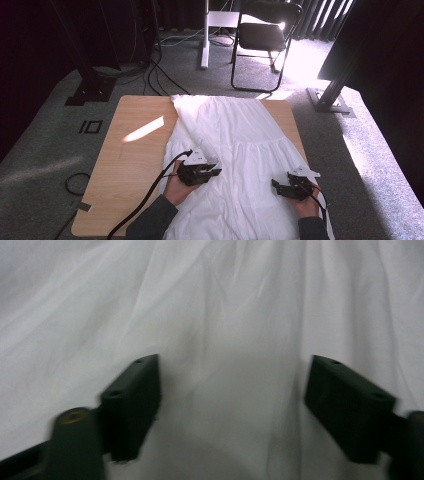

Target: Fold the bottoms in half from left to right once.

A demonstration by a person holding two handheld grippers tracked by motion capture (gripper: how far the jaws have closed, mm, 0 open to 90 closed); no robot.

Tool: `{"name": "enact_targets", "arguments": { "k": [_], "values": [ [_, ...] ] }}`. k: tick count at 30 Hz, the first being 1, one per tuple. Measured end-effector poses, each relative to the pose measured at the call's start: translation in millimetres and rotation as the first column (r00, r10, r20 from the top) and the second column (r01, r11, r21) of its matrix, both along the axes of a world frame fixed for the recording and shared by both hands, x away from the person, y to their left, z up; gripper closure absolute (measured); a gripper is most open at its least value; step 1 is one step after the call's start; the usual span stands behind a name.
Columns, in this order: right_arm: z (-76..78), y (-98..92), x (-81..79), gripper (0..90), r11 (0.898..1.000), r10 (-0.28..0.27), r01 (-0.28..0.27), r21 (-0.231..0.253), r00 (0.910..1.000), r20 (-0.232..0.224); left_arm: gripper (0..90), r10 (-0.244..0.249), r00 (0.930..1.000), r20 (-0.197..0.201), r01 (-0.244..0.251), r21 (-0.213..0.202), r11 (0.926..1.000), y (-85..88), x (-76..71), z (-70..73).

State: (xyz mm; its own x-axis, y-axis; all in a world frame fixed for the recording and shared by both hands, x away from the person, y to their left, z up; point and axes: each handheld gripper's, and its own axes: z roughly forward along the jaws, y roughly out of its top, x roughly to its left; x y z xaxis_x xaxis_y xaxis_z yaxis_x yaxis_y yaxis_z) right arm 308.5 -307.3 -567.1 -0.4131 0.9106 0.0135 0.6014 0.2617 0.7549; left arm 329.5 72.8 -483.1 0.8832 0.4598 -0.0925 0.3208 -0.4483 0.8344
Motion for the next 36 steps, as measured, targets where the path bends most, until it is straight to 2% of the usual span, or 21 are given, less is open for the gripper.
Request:
{"name": "enact_targets", "arguments": {
  "k": [1,3,5,8,9,11,13,15,17,18,20,22,23,24,26,28,29,30,32,34,36],
  "values": [
    [2.3,1.4,-1.0,36.1,1.0,-0.016,0.016,-0.011,0.9999,-0.004,63.6,0.014,0.9999,0.003,-0.014,0.015,0.9998,0.9,0.7,-0.7],
    [10.6,6.8,-3.4,39.3,0.999,-0.037,0.037,-0.021,0.9993,0.002,54.7,0.02,0.9995,0.026,-0.021,0.016,0.9997,5.9,-1.9,5.5],
    [24.0,16.2,-7.6,41.8,1.0,-0.01,0.01,0.008,0.9993,0.037,50.2,0.034,0.9973,0.065,-0.035,0.015,0.9993,14.4,-6.0,16.3],
    [44.2,41.5,-10.6,43.5,0.996,0.063,-0.066,0.051,0.9956,0.07,48.6,0.099,0.9871,0.126,-0.106,0.051,0.9931,32.7,-10.4,29.0],
    [50.5,52.4,-11.2,44.8,0.994,0.092,-0.097,0.059,0.9923,0.083,48.2,0.129,0.9817,0.141,-0.136,0.043,0.9898,43.1,-11.7,31.4],
    [61.1,75.3,-10.2,47.0,0.986,0.147,-0.154,0.071,0.9841,0.1,48.3,0.169,0.976,0.137,-0.174,0.029,0.9843,59.8,-12.3,32.3],
    [68.9,96.9,-6.2,49.2,0.979,0.182,-0.19,0.068,0.9763,0.117,48.3,0.223,0.9652,0.137,-0.228,0.024,0.9734,79.4,-13.1,29.4],
    [73.6,114.8,1.1,50.7,0.968,0.219,-0.231,0.093,0.9681,0.122,48.3,0.266,0.9546,0.133,-0.273,0.036,0.9612,97.2,-13.4,23.7],
    [75.9,131.5,9.4,50.4,0.96,0.249,-0.26,0.109,0.9626,0.107,48.2,0.314,0.9403,0.131,-0.324,0.06,0.9442,113.4,-14.2,15.3],
    [75.9,141.7,14.0,49.3,0.955,0.266,-0.277,0.105,0.9582,0.105,48.2,0.326,0.9371,0.125,-0.336,0.067,0.9396,117.8,-14.3,12.3],
    [73.1,154.8,20.7,47.0,0.954,0.281,-0.287,0.087,0.9563,0.082,48.0,0.357,0.9266,0.118,-0.367,0.076,0.9271,127.3,-15.5,4.5],
    [66.5,165.8,28.9,45.1,0.953,0.288,-0.29,0.091,0.9571,0.035,47.3,0.375,0.9208,0.106,-0.385,0.087,0.9189,133.8,-16.0,-3.0],
    [62.3,169.6,32.7,43.8,0.951,0.294,-0.294,0.1,0.9558,0.016,47.1,0.39,0.9154,0.1,-0.398,0.086,0.9133,136.7,-16.6,-7.8],
    [56.9,174.1,36.6,42.0,0.949,0.3,-0.296,0.11,0.9539,-0.02,46.7,0.397,0.9127,0.097,-0.405,0.084,0.9105,138.5,-16.6,-10.8],
    [49.6,179.4,39.9,39.3,0.95,0.298,-0.292,0.109,0.9534,-0.048,46.4,0.411,0.9083,0.076,-0.417,0.089,0.9044,142.2,-15.6,-18.8],
    [42.6,183.6,42.7,39.7,0.95,0.305,-0.297,0.099,0.9486,-0.084,45.4,0.424,0.903,0.069,-0.429,0.111,0.8962,143.9,-14.2,-25.4],
    [40.0,185.2,43.4,42.5,0.949,0.308,-0.298,0.101,0.9462,-0.101,45.2,0.425,0.9034,0.059,-0.429,0.119,0.8955,144.2,-13.1,-28.4],
    [38.0,186.8,43.9,48.6,0.945,0.324,-0.314,0.097,0.9382,-0.121,45.2,0.426,0.903,0.06,-0.43,0.121,0.8948,143.8,-12.6,-30.0],
    [37.3,189.5,42.9,71.0,0.933,0.359,-0.35,0.079,0.9223,-0.144,45.2,0.429,0.901,0.063,-0.434,0.13,0.8916,142.5,-11.9,-32.1],
    [44.8,191.0,36.6,85.3,0.923,0.385,-0.381,0.055,0.917,-0.104,45.2,0.428,0.9018,0.062,-0.432,0.129,0.8925,141.6,-11.6,-33.0],
    [55.7,189.9,31.5,86.4,0.919,0.393,-0.39,0.054,0.9171,-0.064,45.3,0.426,0.9029,0.059,-0.43,0.126,0.8941,140.8,-11.2,-33.7]
  ]
}}
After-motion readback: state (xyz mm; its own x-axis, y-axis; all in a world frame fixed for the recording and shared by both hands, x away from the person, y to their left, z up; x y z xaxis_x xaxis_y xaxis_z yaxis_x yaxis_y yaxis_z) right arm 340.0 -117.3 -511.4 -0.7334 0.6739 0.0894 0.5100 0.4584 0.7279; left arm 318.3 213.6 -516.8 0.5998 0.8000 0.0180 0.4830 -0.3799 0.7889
